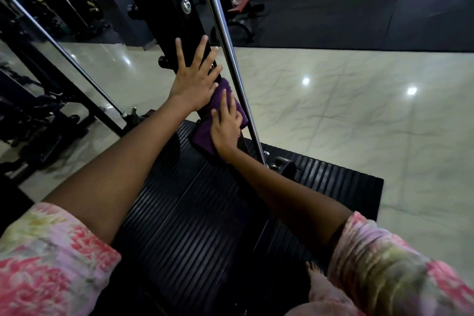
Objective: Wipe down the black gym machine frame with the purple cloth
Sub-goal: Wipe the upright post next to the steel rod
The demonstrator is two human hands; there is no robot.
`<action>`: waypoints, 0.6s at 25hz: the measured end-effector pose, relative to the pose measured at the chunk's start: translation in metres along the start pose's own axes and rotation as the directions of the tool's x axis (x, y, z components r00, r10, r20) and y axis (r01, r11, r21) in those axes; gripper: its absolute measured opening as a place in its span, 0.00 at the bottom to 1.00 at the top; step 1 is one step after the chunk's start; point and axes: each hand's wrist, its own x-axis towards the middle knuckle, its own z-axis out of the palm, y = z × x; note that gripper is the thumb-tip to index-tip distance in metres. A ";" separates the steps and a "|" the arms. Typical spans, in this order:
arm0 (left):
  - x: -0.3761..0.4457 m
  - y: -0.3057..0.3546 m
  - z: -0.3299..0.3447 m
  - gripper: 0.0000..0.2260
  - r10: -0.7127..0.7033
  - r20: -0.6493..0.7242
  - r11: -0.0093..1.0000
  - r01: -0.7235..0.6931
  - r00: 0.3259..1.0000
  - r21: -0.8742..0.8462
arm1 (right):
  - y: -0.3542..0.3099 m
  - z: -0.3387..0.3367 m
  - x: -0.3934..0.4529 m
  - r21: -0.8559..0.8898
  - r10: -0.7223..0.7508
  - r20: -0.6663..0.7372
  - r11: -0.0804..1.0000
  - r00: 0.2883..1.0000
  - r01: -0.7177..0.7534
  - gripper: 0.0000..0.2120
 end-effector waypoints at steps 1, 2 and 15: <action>0.000 0.000 0.001 0.21 0.002 -0.006 1.000 -0.002 1.000 -0.002 | 0.005 0.006 -0.002 -0.058 0.070 0.027 0.996 0.997 -0.068 0.26; 0.000 0.000 0.002 0.22 0.003 -0.009 1.000 -0.003 1.000 -0.003 | 0.013 0.009 -0.004 -0.084 0.121 0.046 0.990 0.992 -0.117 0.26; -0.028 0.048 0.051 0.34 0.147 0.125 0.951 -0.175 0.981 0.254 | 0.073 0.009 -0.011 -0.019 0.044 0.045 0.999 0.998 -0.043 0.26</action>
